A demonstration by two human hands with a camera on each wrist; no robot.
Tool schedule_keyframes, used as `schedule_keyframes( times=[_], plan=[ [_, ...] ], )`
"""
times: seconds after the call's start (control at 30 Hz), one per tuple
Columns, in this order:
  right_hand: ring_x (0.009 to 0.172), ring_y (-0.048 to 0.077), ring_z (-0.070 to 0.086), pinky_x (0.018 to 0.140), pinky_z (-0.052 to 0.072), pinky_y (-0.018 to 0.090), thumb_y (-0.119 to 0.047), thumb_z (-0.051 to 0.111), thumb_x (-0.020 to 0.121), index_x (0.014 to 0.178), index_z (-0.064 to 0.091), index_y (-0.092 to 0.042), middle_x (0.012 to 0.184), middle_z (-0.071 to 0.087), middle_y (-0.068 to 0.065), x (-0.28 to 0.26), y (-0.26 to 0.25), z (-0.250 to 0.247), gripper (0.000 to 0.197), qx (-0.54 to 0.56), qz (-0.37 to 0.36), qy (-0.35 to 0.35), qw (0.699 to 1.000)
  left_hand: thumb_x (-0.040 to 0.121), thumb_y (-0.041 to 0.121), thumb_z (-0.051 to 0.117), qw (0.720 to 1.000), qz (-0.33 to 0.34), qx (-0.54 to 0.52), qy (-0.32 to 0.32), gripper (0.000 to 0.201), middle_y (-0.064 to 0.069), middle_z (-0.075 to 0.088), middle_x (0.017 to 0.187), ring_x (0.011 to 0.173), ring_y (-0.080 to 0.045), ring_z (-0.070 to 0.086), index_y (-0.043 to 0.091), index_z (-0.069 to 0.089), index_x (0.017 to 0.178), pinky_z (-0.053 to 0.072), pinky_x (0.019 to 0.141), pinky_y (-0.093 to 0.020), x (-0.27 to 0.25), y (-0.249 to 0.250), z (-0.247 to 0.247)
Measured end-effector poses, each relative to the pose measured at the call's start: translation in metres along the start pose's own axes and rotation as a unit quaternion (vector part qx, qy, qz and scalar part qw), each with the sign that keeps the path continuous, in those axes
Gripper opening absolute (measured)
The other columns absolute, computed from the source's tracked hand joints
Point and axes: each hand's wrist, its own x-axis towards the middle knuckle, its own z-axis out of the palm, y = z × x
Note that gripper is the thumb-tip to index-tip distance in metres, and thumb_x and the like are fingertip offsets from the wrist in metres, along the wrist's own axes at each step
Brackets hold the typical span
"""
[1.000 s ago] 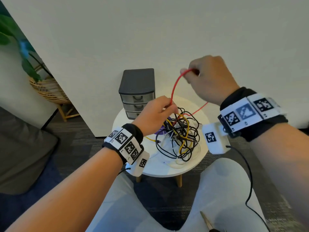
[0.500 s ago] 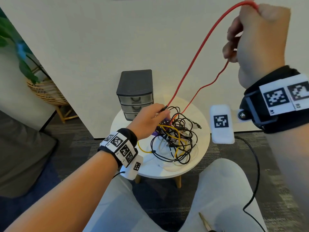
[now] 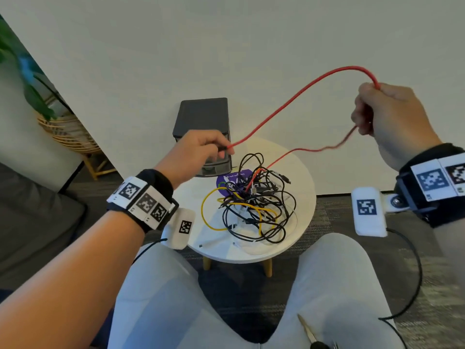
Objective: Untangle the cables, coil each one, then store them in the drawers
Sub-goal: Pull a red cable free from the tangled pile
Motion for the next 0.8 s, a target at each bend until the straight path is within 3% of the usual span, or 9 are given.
schedule_keyframes(
  times=[0.07, 0.17, 0.3, 0.37, 0.43, 0.5, 0.57, 0.67, 0.8],
  plan=[
    [0.053, 0.016, 0.037, 0.061, 0.033, 0.033, -0.031, 0.047, 0.103, 0.066, 0.048, -0.019, 0.053, 0.040, -0.001, -0.003, 0.003, 0.000, 0.039, -0.004, 0.005, -0.062, 0.998, 0.083, 0.009, 0.054, 0.998, -0.027, 0.040, -0.050, 0.029, 0.007, 0.065, 0.079, 0.081, -0.017, 0.056, 0.029, 0.075, 0.087, 0.046, 0.081, -0.031, -0.001, -0.007, 0.006],
    [0.053, 0.019, 0.030, 0.061, 0.030, 0.035, -0.040, 0.042, 0.106, 0.068, 0.050, -0.014, 0.050, 0.034, -0.003, -0.011, 0.016, 0.005, 0.046, -0.058, 0.025, -0.188, 0.980, 0.093, -0.004, 0.050, 0.978, -0.078, 0.139, -0.131, 0.037, 0.009, 0.069, 0.090, 0.087, -0.006, 0.063, 0.025, 0.073, 0.101, 0.049, 0.086, -0.030, 0.003, -0.022, 0.014],
    [0.050, 0.020, 0.035, 0.064, 0.037, 0.032, -0.064, 0.015, 0.101, 0.072, 0.063, -0.013, 0.047, 0.039, 0.000, -0.025, 0.040, 0.018, 0.076, -0.167, 0.053, -0.381, 0.908, 0.094, -0.002, 0.046, 0.951, -0.118, 0.232, -0.167, 0.042, 0.004, 0.070, 0.115, 0.111, -0.015, 0.063, 0.033, 0.066, 0.106, 0.050, 0.099, -0.038, 0.008, -0.044, 0.020],
    [0.051, 0.022, 0.044, 0.066, 0.043, 0.027, -0.065, 0.010, 0.099, 0.075, 0.068, -0.016, 0.050, 0.046, 0.003, -0.036, 0.051, 0.025, 0.080, -0.206, 0.056, -0.445, 0.870, 0.096, -0.004, 0.046, 0.949, -0.109, 0.246, -0.163, 0.042, 0.003, 0.066, 0.121, 0.115, -0.016, 0.059, 0.029, 0.066, 0.113, 0.046, 0.095, -0.030, 0.010, -0.048, 0.025],
    [0.056, 0.024, 0.051, 0.066, 0.044, 0.027, -0.059, 0.018, 0.103, 0.083, 0.072, -0.015, 0.057, 0.057, 0.008, -0.046, 0.064, 0.031, 0.072, -0.210, 0.077, -0.495, 0.840, 0.096, -0.006, 0.047, 0.949, -0.084, 0.253, -0.166, 0.041, 0.003, 0.061, 0.121, 0.113, -0.012, 0.054, 0.022, 0.066, 0.120, 0.040, 0.088, -0.019, 0.012, -0.049, 0.032],
    [0.060, 0.023, 0.057, 0.064, 0.045, 0.028, -0.050, 0.036, 0.104, 0.093, 0.074, -0.012, 0.070, 0.068, 0.011, -0.053, 0.075, 0.037, 0.054, -0.197, 0.114, -0.540, 0.810, 0.098, -0.002, 0.051, 0.950, -0.057, 0.259, -0.165, 0.037, 0.007, 0.055, 0.116, 0.110, -0.011, 0.050, 0.023, 0.065, 0.122, 0.037, 0.087, -0.017, 0.015, -0.050, 0.039],
    [0.066, 0.017, 0.065, 0.065, 0.047, 0.026, -0.044, 0.048, 0.103, 0.098, 0.074, -0.013, 0.082, 0.073, 0.005, -0.051, 0.078, 0.042, 0.040, -0.211, 0.112, -0.561, 0.793, 0.100, 0.006, 0.054, 0.949, -0.039, 0.270, -0.158, 0.030, 0.013, 0.049, 0.104, 0.102, -0.008, 0.047, 0.022, 0.065, 0.123, 0.035, 0.082, -0.016, 0.020, -0.049, 0.049],
    [0.075, 0.009, 0.069, 0.068, 0.045, 0.022, -0.044, 0.052, 0.101, 0.100, 0.072, -0.022, 0.091, 0.074, -0.007, -0.033, 0.072, 0.047, 0.030, -0.239, 0.037, -0.521, 0.819, 0.101, 0.017, 0.059, 0.948, -0.018, 0.282, -0.147, 0.022, 0.016, 0.048, 0.091, 0.086, -0.006, 0.046, 0.016, 0.068, 0.121, 0.034, 0.072, -0.018, 0.024, -0.048, 0.065],
    [0.076, 0.007, 0.068, 0.072, 0.041, 0.024, -0.029, 0.059, 0.100, 0.104, 0.072, -0.027, 0.090, 0.071, -0.009, -0.002, 0.071, 0.064, 0.014, -0.230, -0.037, -0.392, 0.890, 0.097, 0.027, 0.065, 0.946, -0.023, 0.296, -0.127, 0.018, 0.007, 0.053, 0.091, 0.086, -0.011, 0.047, 0.015, 0.070, 0.110, 0.038, 0.076, -0.028, 0.029, -0.057, 0.076]
  ],
)
